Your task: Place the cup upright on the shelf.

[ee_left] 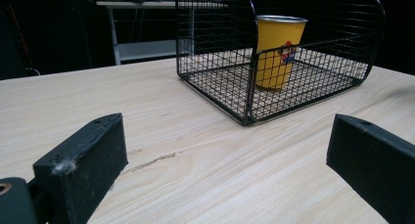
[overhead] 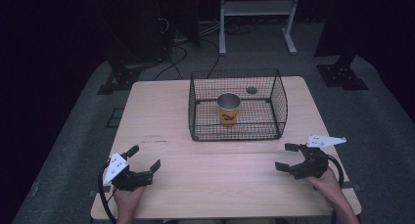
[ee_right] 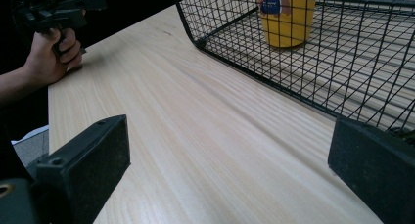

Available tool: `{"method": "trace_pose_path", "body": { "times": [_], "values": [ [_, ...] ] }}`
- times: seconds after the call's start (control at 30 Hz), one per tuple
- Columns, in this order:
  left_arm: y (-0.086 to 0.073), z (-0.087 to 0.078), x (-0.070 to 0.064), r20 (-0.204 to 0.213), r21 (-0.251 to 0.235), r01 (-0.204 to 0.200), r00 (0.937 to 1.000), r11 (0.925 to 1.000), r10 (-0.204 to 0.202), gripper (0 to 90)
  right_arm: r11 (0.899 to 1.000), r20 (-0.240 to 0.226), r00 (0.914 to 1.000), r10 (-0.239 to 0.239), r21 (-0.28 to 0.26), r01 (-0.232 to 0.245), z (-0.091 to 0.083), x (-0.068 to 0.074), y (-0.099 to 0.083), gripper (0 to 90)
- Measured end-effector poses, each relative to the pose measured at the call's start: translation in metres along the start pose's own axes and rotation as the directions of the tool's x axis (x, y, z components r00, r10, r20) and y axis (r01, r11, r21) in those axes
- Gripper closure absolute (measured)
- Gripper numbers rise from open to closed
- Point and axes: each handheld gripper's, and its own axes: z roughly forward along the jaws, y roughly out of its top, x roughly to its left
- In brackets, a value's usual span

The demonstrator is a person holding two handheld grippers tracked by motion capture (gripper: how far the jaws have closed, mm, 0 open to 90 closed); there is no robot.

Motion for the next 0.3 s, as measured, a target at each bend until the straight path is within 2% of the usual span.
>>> {"method": "trace_pose_path", "body": {
  "times": [0.2,0.3],
  "values": [
    [0.000,0.000,0.000,-0.001,0.001,-0.001,1.0000,1.0000,0.001,0.8,0.999,0.007,0.9999,0.013,-0.041,-0.012,-0.004,0.010,-0.014,1.4],
    [0.000,0.000,0.000,-0.003,0.002,0.000,1.0000,1.0000,0.000,0.8,0.993,0.012,0.9994,0.034,-0.110,-0.032,-0.010,0.019,-0.026,1.4]
  ]
}}
